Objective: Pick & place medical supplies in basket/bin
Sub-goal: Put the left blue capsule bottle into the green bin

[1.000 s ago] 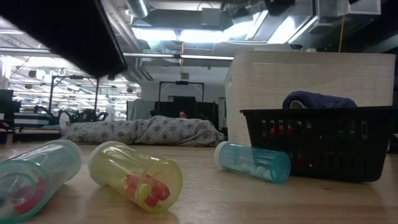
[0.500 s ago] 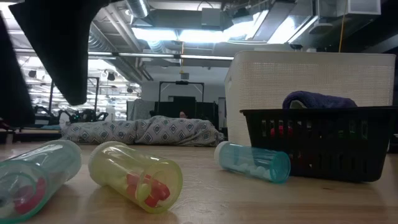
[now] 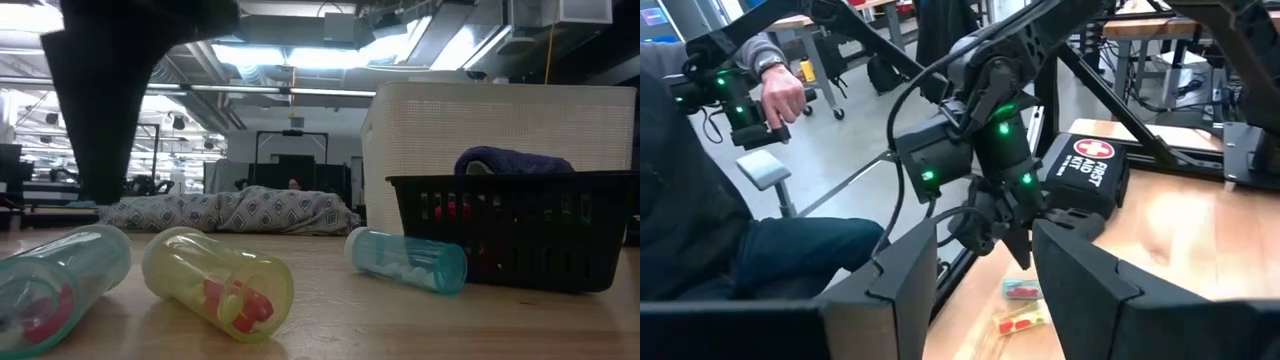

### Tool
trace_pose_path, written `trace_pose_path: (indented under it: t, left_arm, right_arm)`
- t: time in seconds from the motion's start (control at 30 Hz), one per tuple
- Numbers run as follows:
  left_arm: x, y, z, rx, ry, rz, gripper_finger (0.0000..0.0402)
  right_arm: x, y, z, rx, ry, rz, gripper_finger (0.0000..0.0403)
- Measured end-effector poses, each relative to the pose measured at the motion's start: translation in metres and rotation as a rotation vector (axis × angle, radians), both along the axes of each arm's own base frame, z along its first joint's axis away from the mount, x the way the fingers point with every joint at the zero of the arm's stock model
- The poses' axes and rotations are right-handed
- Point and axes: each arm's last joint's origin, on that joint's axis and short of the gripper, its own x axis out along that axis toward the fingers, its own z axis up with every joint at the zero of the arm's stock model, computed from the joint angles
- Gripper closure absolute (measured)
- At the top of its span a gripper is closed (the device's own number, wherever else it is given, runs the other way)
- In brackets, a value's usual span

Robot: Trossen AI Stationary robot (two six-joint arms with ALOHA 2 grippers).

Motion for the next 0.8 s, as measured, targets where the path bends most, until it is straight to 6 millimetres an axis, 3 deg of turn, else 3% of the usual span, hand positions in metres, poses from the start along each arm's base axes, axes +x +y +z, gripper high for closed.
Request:
trace_pose_path:
  t: [0.53, 0.8]
  left_arm:
    - [0.013, 0.008, 0.0, -0.013, -0.012, -0.133, 0.0215]
    - [0.018, 0.004, -0.022, -0.036, 0.059, -0.148, 0.0215]
  right_arm:
    - [-0.002, 0.004, 0.0, 0.0, 0.0, 0.015, 0.0236]
    - [-0.002, 0.004, 0.0, 0.0, 0.003, 0.023, 0.0236]
